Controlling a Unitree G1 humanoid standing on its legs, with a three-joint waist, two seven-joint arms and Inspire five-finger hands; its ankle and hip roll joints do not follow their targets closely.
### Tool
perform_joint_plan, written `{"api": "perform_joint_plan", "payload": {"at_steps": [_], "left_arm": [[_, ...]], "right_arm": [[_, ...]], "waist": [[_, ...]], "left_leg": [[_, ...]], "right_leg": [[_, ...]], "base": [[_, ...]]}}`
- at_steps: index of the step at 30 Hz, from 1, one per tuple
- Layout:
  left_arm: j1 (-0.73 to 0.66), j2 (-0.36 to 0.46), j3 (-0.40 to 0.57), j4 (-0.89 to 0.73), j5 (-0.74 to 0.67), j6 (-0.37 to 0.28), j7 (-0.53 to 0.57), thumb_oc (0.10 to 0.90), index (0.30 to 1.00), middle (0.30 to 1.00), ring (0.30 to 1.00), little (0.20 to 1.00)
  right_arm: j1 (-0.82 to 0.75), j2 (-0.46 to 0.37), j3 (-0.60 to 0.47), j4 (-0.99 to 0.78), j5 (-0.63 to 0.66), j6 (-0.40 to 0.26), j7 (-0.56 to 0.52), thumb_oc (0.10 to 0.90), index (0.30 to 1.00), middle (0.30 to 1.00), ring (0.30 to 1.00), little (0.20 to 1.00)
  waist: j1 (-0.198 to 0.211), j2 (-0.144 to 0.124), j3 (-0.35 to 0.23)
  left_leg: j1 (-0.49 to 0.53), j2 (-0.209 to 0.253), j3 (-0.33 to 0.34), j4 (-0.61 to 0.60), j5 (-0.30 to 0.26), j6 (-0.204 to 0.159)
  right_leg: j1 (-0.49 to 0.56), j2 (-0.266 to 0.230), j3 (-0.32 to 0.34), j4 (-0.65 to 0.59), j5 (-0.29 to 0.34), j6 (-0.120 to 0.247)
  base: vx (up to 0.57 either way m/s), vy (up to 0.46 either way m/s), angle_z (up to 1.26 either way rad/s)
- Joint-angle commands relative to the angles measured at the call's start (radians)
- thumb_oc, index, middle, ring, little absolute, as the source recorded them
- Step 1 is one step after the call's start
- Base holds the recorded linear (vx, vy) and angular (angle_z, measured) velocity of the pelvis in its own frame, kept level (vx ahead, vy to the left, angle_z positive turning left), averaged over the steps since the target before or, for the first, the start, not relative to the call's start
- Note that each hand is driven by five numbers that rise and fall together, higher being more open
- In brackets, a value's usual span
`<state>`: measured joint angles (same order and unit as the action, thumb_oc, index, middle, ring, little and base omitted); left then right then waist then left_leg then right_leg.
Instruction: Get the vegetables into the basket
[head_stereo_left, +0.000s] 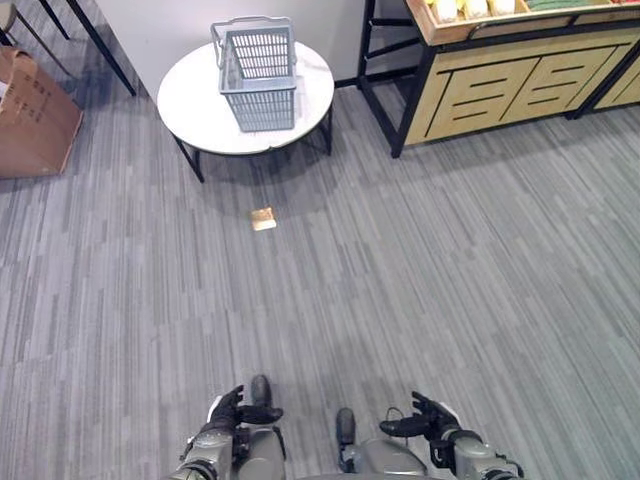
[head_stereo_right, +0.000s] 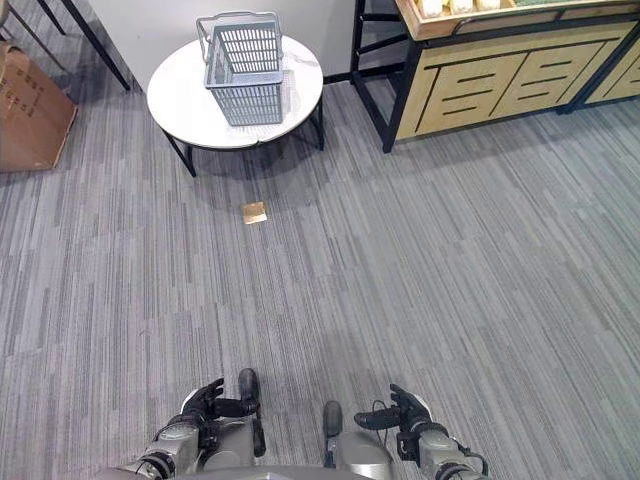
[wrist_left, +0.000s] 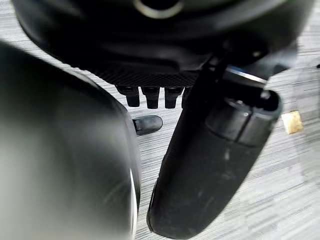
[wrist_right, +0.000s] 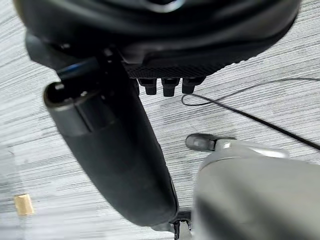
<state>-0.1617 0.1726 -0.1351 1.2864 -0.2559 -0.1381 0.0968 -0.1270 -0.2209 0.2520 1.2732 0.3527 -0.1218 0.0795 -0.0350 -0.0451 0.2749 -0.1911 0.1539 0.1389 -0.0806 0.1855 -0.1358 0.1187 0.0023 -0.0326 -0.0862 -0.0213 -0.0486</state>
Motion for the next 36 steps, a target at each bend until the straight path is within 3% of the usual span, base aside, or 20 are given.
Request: {"api": "perform_joint_plan", "payload": {"at_steps": [1, 7, 8, 13, 16, 18, 19, 21, 22, 24, 26, 28, 32, 34, 36], "left_arm": [[0.068, -0.014, 0.009, 0.013, 0.010, -0.007, 0.002, 0.900, 1.000, 1.000, 1.000, 1.000], [0.076, 0.000, 0.013, 0.036, 0.042, 0.003, 0.006, 0.900, 1.000, 1.000, 1.000, 1.000], [0.072, 0.003, 0.010, 0.032, 0.044, 0.003, 0.002, 0.900, 1.000, 1.000, 1.000, 1.000], [0.065, 0.011, 0.001, 0.026, 0.048, 0.003, -0.003, 0.900, 1.000, 1.000, 1.000, 1.000], [0.052, 0.018, -0.016, 0.020, 0.067, 0.008, -0.024, 0.900, 1.000, 1.000, 1.000, 1.000], [0.053, 0.021, -0.006, 0.024, 0.051, 0.017, -0.042, 0.900, 1.000, 1.000, 1.000, 1.000], [0.058, 0.019, -0.005, 0.028, 0.052, 0.019, -0.047, 0.900, 1.000, 1.000, 1.000, 1.000], [0.058, 0.012, -0.014, 0.030, 0.062, 0.014, -0.049, 0.900, 1.000, 1.000, 1.000, 1.000], [0.055, 0.009, -0.019, 0.031, 0.068, 0.012, -0.049, 0.900, 1.000, 1.000, 1.000, 1.000], [0.057, 0.003, -0.017, 0.037, 0.075, 0.008, -0.052, 0.900, 1.000, 1.000, 1.000, 1.000], [0.064, -0.001, -0.013, 0.042, 0.074, 0.008, -0.057, 0.900, 1.000, 1.000, 1.000, 1.000], [0.078, -0.010, -0.014, 0.049, 0.082, 0.008, -0.060, 0.900, 1.000, 1.000, 1.000, 1.000], [0.082, -0.023, -0.012, 0.044, 0.063, 0.010, -0.063, 0.900, 1.000, 1.000, 1.000, 1.000], [0.076, -0.031, -0.019, 0.040, 0.057, 0.008, -0.057, 0.900, 1.000, 1.000, 1.000, 1.000], [0.070, -0.033, -0.018, 0.034, 0.043, 0.003, -0.052, 0.900, 1.000, 1.000, 1.000, 1.000]], "right_arm": [[0.019, -0.021, 0.008, -0.022, -0.020, -0.035, 0.006, 0.900, 1.000, 1.000, 1.000, 1.000], [0.046, 0.012, 0.002, -0.025, -0.030, -0.037, -0.008, 0.900, 1.000, 1.000, 1.000, 1.000], [0.043, 0.022, 0.007, -0.030, -0.039, -0.035, -0.015, 0.900, 1.000, 1.000, 1.000, 1.000], [0.030, 0.034, 0.013, -0.038, -0.045, -0.035, -0.023, 0.900, 1.000, 1.000, 1.000, 1.000], [-0.009, 0.049, 0.029, -0.070, -0.045, -0.041, -0.027, 0.900, 1.000, 1.000, 1.000, 1.000], [-0.010, 0.058, 0.033, -0.098, -0.038, -0.046, -0.023, 0.900, 1.000, 1.000, 1.000, 1.000], [-0.007, 0.059, 0.037, -0.109, -0.039, -0.047, -0.021, 0.900, 1.000, 1.000, 1.000, 1.000], [0.000, 0.057, 0.040, -0.117, -0.038, -0.055, -0.022, 0.900, 1.000, 1.000, 1.000, 1.000], [-0.001, 0.056, 0.041, -0.119, -0.034, -0.055, -0.022, 0.900, 1.000, 1.000, 1.000, 1.000], [0.003, 0.056, 0.040, -0.114, -0.039, -0.052, -0.016, 0.900, 1.000, 1.000, 1.000, 1.000], [0.012, 0.053, 0.036, -0.106, -0.042, -0.050, -0.011, 0.900, 1.000, 1.000, 1.000, 1.000], [0.028, 0.043, 0.029, -0.094, -0.042, -0.051, -0.010, 0.900, 1.000, 1.000, 1.000, 1.000], [0.027, 0.017, 0.028, -0.088, -0.040, -0.054, -0.003, 0.900, 1.000, 1.000, 1.000, 1.000], [0.011, -0.007, 0.005, -0.087, -0.016, -0.061, -0.013, 0.900, 1.000, 1.000, 1.000, 1.000], [0.008, -0.017, 0.001, -0.084, -0.015, -0.063, -0.017, 0.900, 1.000, 1.000, 1.000, 1.000]], "waist": [[0.026, 0.016, -0.049], [0.014, -0.018, -0.092], [0.014, -0.035, -0.096], [0.017, -0.056, -0.100], [0.021, -0.053, -0.086], [-0.002, -0.025, -0.070], [-0.018, -0.018, -0.059], [-0.047, -0.018, -0.036], [-0.065, -0.024, -0.029], [-0.082, -0.023, -0.026], [-0.086, -0.024, -0.029], [-0.084, -0.018, -0.048], [-0.085, 0.009, -0.067], [-0.090, 0.033, -0.073], [-0.088, 0.038, -0.071]], "left_leg": [[-0.002, 0.027, 0.005, 0.014, 0.032, 0.009], [0.062, -0.008, 0.076, 0.008, -0.006, 0.055], [0.067, -0.032, 0.095, 0.028, -0.036, 0.080], [0.066, -0.058, 0.116, 0.053, -0.074, 0.104], [0.106, -0.093, 0.133, 0.049, -0.129, 0.153], [0.212, -0.106, 0.131, 0.004, -0.170, 0.173], [0.249, -0.107, 0.128, -0.007, -0.185, 0.168], [0.290, -0.120, 0.099, -0.007, -0.213, 0.160], [0.319, -0.138, 0.075, -0.007, -0.233, 0.153], [0.369, -0.140, 0.052, -0.007, -0.259, 0.143], [0.397, -0.143, 0.032, -0.005, -0.274, 0.137], [0.420, -0.131, 0.007, 0.026, -0.303, 0.124], [0.413, -0.065, -0.018, 0.076, -0.267, 0.077], [0.403, -0.030, -0.031, 0.119, -0.228, 0.049], [0.374, -0.021, -0.042, 0.198, -0.180, 0.032]], "right_leg": [[0.049, -0.047, -0.002, 0.066, -0.055, 0.089], [0.058, -0.109, 0.024, 0.100, -0.047, 0.142], [0.050, -0.140, 0.039, 0.116, -0.004, 0.166], [0.021, -0.168, 0.067, 0.148, 0.060, 0.189], [-0.087, -0.186, 0.067, 0.371, 0.186, 0.213], [-0.208, -0.168, -0.008, 0.497, 0.193, 0.196], [-0.262, -0.167, -0.054, 0.452, 0.163, 0.188], [-0.291, -0.157, -0.065, 0.314, 0.160, 0.192], [-0.313, -0.144, -0.031, 0.208, 0.184, 0.205], [-0.333, -0.148, -0.032, 0.122, 0.240, 0.223], [-0.344, -0.147, -0.041, 0.115, 0.257, 0.225], [-0.308, -0.136, -0.047, 0.120, 0.235, 0.203], [-0.284, -0.099, -0.096, 0.151, 0.174, 0.160], [-0.284, -0.078, -0.113, 0.188, 0.121, 0.131], [-0.261, -0.066, -0.118, 0.183, 0.106, 0.110]], "base": [[0.29, 0.219, -0.40], [0.23, 0.258, -0.41], [0.16, 0.244, -0.27], [0.11, 0.203, -0.22], [0.15, 0.374, -0.32], [0.30, 0.355, -0.29], [0.37, 0.171, 0.04], [0.36, -0.002, 0.25], [0.34, -0.056, 0.59], [0.40, -0.100, 0.74], [0.30, -0.120, 0.71], [0.29, -0.202, 0.66], [0.23, -0.296, 0.37], [0.27, -0.319, 0.04], [0.21, -0.269, 0.15]]}}
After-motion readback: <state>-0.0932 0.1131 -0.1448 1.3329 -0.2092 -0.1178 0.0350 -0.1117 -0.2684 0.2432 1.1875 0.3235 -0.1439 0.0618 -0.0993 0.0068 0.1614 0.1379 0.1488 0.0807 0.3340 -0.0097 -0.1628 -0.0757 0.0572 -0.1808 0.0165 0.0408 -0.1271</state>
